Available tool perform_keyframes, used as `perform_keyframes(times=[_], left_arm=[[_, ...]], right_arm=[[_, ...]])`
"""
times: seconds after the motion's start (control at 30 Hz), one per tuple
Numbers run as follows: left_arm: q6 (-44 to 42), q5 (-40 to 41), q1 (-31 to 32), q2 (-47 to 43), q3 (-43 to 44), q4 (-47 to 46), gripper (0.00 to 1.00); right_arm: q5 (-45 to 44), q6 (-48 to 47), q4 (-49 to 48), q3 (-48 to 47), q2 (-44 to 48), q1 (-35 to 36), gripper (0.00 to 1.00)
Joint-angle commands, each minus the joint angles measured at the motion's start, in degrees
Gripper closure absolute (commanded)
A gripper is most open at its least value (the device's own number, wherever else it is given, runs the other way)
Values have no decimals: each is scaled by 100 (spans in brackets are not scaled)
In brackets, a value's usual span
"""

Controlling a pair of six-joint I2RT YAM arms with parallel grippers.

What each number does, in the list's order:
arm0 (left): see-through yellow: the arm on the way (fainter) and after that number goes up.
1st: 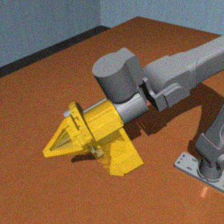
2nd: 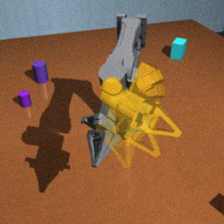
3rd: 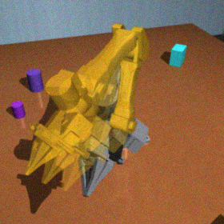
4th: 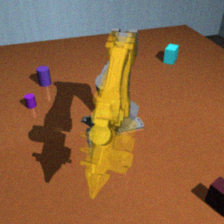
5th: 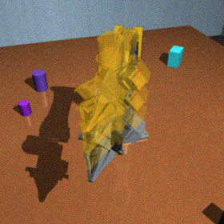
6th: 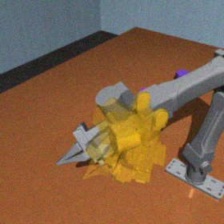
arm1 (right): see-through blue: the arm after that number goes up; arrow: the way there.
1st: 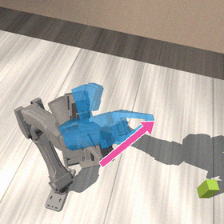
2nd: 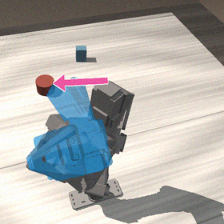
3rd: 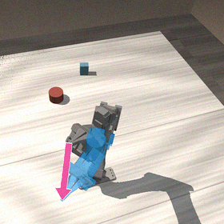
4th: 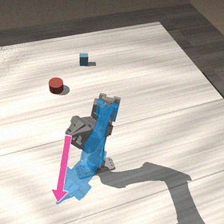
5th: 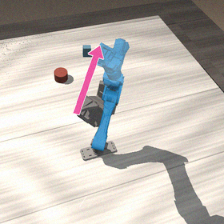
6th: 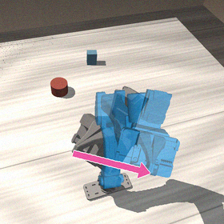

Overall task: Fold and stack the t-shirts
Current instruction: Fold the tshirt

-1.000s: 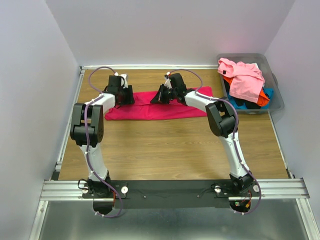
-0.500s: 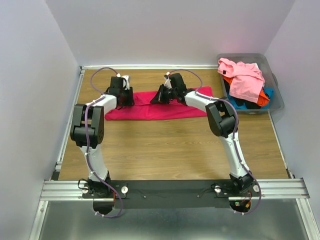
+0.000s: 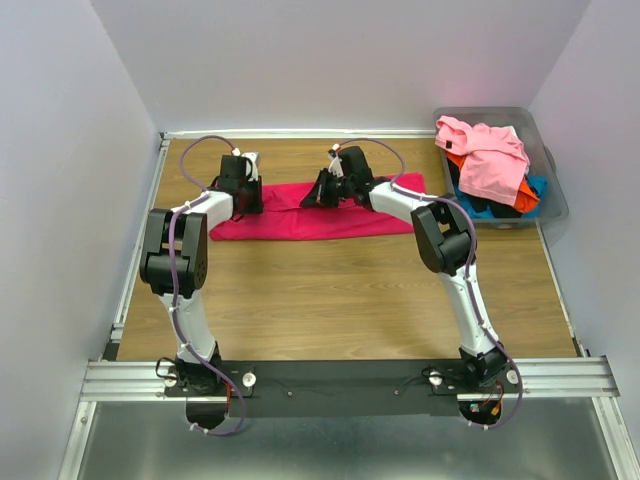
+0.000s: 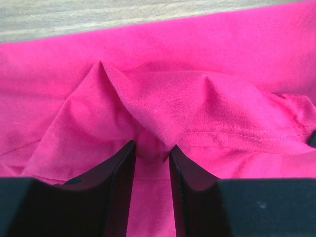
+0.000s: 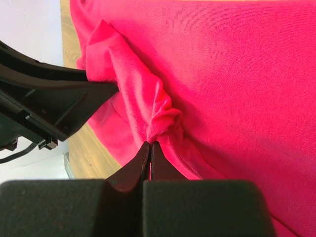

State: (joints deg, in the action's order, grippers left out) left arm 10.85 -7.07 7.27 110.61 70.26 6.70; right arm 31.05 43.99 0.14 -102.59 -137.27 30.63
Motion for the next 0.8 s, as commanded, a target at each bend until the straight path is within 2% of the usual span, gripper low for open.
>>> perform_keyframes(times=[0.0, 0.1, 0.13, 0.17, 0.23, 0.37, 0.4, 0.77], left_arm=[[-153, 258, 73, -127, 5, -222, 65], [-206, 303, 91, -153, -21, -230, 66], [-215, 294, 99, -171, -47, -222, 74], [-224, 277, 108, -188, -65, -222, 75], [-215, 268, 143, -276, -144, -204, 85], [-119, 294, 143, -399, -109, -55, 93], [-84, 268, 143, -426, -13, 85, 100], [364, -22, -23, -496, 594, 1333, 100]], right_arm=[[173, -48, 100, -86, -63, 4, 97], [182, -48, 100, -77, -63, 13, 97], [182, -48, 109, -86, -54, 4, 97], [182, -39, 100, -77, -54, 4, 97], [209, -39, 100, -86, -28, 4, 97], [209, -57, 100, -121, 7, 13, 97], [217, -57, 100, -130, 25, 4, 97], [253, -83, 109, 10, 166, 13, 97]])
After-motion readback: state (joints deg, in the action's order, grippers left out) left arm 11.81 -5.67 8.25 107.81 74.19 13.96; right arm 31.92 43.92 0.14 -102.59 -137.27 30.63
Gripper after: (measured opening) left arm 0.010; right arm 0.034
